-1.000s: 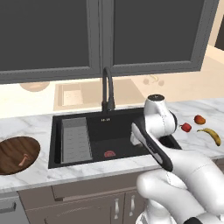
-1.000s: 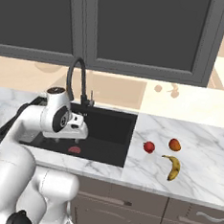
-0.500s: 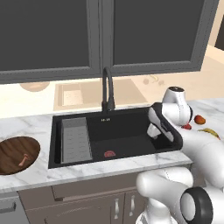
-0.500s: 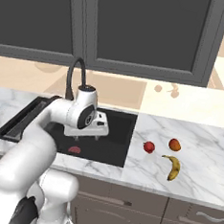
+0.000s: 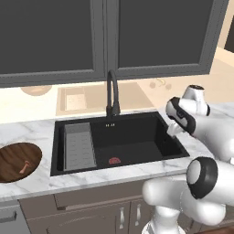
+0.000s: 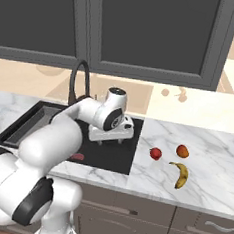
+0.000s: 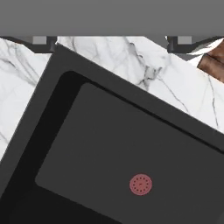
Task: There is a mixed pile of frozen fruits and vegetables on the counter. Locate all the frozen vegetables and place the items in a bowl on the counter. Take all the frozen fruits and defrost them in a running sink.
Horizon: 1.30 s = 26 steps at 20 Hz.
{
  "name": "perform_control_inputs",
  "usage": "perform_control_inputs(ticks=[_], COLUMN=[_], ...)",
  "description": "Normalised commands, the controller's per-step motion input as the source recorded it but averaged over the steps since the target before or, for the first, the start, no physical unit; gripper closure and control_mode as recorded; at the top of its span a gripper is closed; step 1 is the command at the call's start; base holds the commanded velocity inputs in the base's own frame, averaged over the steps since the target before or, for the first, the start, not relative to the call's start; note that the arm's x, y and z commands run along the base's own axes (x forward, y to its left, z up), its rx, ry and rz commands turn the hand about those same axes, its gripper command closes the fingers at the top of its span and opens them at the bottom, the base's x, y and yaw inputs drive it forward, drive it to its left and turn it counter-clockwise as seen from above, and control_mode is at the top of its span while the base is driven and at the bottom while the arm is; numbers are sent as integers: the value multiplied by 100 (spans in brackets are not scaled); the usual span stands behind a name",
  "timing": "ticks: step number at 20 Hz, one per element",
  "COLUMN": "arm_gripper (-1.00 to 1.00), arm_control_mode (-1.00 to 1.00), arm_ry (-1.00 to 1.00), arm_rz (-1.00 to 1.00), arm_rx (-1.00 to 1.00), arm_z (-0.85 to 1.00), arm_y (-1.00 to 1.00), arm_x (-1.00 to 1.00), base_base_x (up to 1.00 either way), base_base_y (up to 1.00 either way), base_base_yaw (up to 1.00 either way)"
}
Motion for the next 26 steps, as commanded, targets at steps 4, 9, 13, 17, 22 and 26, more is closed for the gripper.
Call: perform_control_inputs(ticks=[4, 9, 13, 17, 22, 26], arm_gripper=[-100, -100, -100, -100, -100, -100], arm_control_mode=[-100, -100, -100, -100, -100, -100], arm_ry=[-2, 0, 2, 0, 0, 0], arm_rz=[0, -2, -14, -13, -11, -8], arm_rx=[0, 0, -2, -2, -2, -1], arm_z=[-15, -3, 0, -1, -16, -45], arm_y=[-37, -49, -54, -54, -51, -48], arm_x=[52, 45, 47, 37, 34, 30], base_base_x=[0, 0, 0, 0, 0, 0], base_base_y=[0, 0, 0, 0, 0, 0], base_base_yaw=[0, 0, 0, 0, 0, 0])
